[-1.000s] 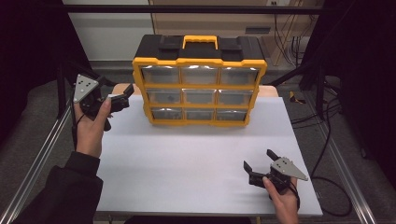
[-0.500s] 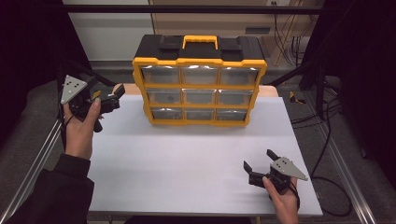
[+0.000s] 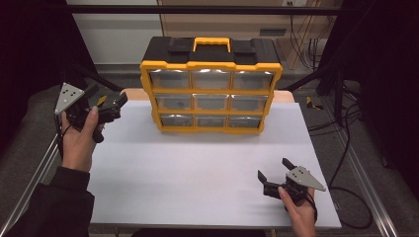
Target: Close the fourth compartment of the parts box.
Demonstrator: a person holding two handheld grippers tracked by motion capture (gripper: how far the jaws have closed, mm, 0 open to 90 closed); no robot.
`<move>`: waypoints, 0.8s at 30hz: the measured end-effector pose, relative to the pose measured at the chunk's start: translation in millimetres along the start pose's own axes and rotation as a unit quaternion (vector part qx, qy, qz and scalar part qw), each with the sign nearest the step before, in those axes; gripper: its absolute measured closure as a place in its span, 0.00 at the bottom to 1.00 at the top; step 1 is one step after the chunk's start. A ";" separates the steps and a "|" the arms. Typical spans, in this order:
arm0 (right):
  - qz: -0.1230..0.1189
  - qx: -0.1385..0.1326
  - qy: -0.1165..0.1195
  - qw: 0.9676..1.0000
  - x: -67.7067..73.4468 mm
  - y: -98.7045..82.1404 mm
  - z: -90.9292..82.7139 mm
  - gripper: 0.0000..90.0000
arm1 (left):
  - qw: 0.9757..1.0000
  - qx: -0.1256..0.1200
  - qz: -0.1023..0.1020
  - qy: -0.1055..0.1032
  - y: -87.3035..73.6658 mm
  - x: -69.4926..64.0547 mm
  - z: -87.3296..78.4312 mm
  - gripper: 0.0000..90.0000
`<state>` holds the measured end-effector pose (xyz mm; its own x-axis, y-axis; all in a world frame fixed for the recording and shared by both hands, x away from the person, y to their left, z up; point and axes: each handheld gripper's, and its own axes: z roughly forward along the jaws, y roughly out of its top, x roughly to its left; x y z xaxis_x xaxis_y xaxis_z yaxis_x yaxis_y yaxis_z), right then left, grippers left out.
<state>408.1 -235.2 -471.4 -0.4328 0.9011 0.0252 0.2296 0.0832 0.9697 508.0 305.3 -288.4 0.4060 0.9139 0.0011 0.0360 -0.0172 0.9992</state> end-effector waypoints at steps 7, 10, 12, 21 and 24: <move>0.001 -0.001 0.000 1.000 -0.2 0.3 0.0 0.02 | 1.000 -0.003 0.004 0.000 -5.7 4.3 -8.5 0.01; 0.001 -0.001 0.000 1.000 -0.3 0.3 -0.7 0.02 | 1.000 -0.004 0.001 -0.001 -9.5 6.0 -11.0 0.01; 0.001 -0.001 0.000 1.000 -0.4 0.2 -0.6 0.02 | 1.000 -0.004 0.001 -0.003 -12.9 6.1 -13.1 0.01; 0.002 -0.001 -0.001 1.000 -0.1 0.3 -0.2 0.02 | 1.000 0.004 -0.001 -0.016 -34.7 -1.4 -19.2 0.01; 0.002 0.001 -0.001 1.000 0.1 0.3 0.0 0.02 | 1.000 0.004 -0.005 -0.021 -42.9 -5.2 -23.1 0.01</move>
<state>408.1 -235.1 -471.0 -0.4295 0.9026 0.0281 0.2323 0.0804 0.9693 483.3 310.7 -330.4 0.4443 0.8958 -0.0111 0.0470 -0.0110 0.9988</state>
